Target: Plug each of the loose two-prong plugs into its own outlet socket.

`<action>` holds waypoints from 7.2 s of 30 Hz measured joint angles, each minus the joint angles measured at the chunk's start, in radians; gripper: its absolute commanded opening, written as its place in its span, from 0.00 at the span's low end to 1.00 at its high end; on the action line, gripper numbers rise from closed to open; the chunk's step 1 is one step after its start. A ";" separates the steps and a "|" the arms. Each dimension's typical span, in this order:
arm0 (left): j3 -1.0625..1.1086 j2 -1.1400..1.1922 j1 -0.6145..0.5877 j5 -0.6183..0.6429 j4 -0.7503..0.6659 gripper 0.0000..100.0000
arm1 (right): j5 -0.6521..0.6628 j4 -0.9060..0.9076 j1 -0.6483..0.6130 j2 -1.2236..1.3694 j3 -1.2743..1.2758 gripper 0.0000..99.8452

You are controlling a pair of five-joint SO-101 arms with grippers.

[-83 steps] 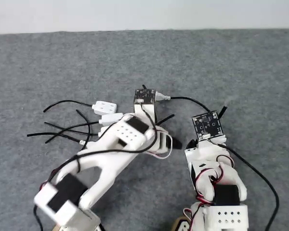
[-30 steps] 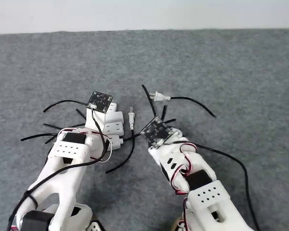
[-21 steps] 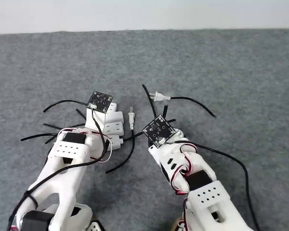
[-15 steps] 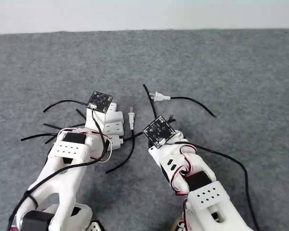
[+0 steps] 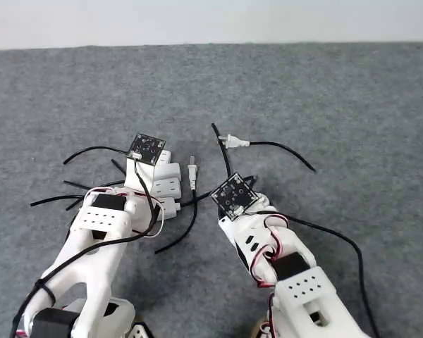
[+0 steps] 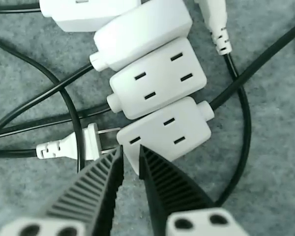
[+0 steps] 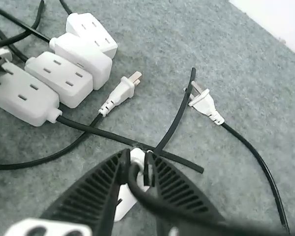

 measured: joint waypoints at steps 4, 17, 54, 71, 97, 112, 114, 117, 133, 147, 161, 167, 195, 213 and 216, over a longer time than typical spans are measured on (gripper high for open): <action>0.000 0.000 0.000 -0.002 0.000 0.05 | 0.000 0.029 0.003 0.133 -0.101 0.01; 0.000 0.000 0.000 -0.002 0.000 0.05 | 0.015 0.175 0.020 0.443 -0.339 0.01; 0.000 0.000 -0.130 0.074 -0.038 0.05 | -0.577 0.396 -0.077 0.858 -0.661 0.01; 0.000 0.000 -0.130 0.074 -0.038 0.05 | -0.163 0.752 0.893 0.341 -0.664 0.01; 0.000 0.000 -0.084 -0.058 -0.038 0.06 | -0.003 0.744 1.662 1.448 -1.570 0.24; -0.006 -0.011 0.005 -0.597 -0.071 0.23 | -0.005 1.086 1.663 1.316 -1.712 0.19; -0.005 -0.014 0.037 -0.600 -0.071 0.23 | -0.005 1.080 1.663 1.316 -1.712 0.19; 0.002 -0.011 0.095 -0.608 -0.069 0.23 | -0.005 1.043 1.663 1.316 -1.674 0.19; -0.075 0.115 0.127 -0.724 -0.069 0.23 | -0.003 1.010 1.648 1.336 -1.636 0.19; -0.249 0.313 0.183 -0.796 0.048 0.03 | -0.005 1.033 1.631 1.336 -1.636 0.19; -0.350 0.381 0.253 -0.526 0.238 0.01 | -0.005 1.039 1.614 1.336 -1.636 0.19; -0.351 0.347 0.302 0.043 0.258 0.01 | -0.005 1.039 1.593 1.336 -1.587 0.19; 0.049 0.072 0.528 0.663 -0.176 0.16 | -0.028 1.046 1.425 1.336 -1.498 0.19; 0.244 -0.265 0.511 0.611 -0.176 0.50 | -0.176 1.151 1.215 1.335 -1.498 0.19; 0.298 -0.407 0.442 0.569 -0.176 0.50 | -0.267 1.191 1.129 1.287 -1.498 0.19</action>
